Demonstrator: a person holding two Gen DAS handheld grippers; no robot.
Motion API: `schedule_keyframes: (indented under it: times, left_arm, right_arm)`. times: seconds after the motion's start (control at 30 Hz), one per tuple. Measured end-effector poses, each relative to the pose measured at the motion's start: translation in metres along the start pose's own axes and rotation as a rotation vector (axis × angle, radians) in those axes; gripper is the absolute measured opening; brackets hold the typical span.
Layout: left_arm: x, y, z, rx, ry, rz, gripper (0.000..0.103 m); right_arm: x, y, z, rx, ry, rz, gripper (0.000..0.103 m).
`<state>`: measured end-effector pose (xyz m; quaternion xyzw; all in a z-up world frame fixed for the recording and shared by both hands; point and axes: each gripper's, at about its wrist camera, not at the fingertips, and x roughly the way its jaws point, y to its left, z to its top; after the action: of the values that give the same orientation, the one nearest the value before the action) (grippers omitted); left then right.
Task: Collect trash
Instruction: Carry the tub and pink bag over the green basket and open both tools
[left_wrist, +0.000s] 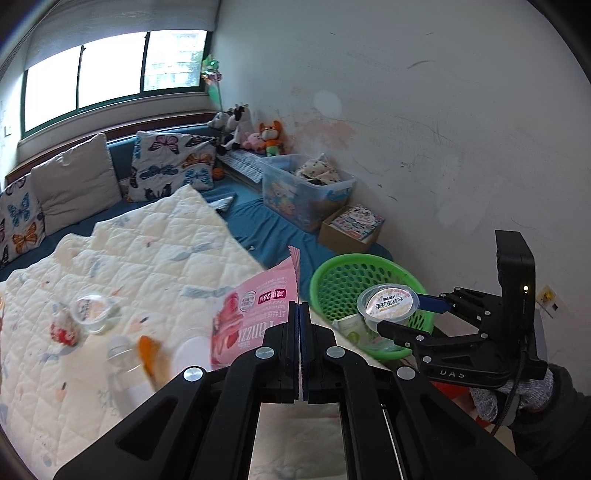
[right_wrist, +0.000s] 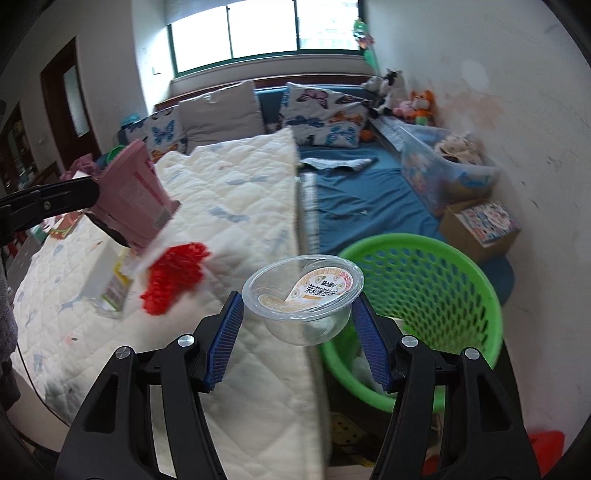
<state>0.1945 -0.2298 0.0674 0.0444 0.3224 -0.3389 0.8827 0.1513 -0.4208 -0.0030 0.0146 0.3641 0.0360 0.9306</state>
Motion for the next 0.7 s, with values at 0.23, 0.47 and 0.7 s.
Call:
schedule_keyframes:
  times: [0.23, 0.47, 0.7]
  left_arm:
    - [0.031, -0.035, 0.016, 0.039, 0.011, -0.066, 0.001]
    - [0.057, -0.058, 0.023, 0.042, 0.029, -0.140, 0.001]
    - [0.082, -0.069, 0.030, 0.016, 0.048, -0.206, 0.001]
  right_arm:
    - [0.006, -0.047, -0.019, 0.068, 0.035, -0.094, 0.061]
    - [0.016, -0.078, -0.035, 0.132, 0.066, -0.123, 0.061]
    - [0.022, -0.097, -0.044, 0.165, 0.081, -0.152, 0.062]
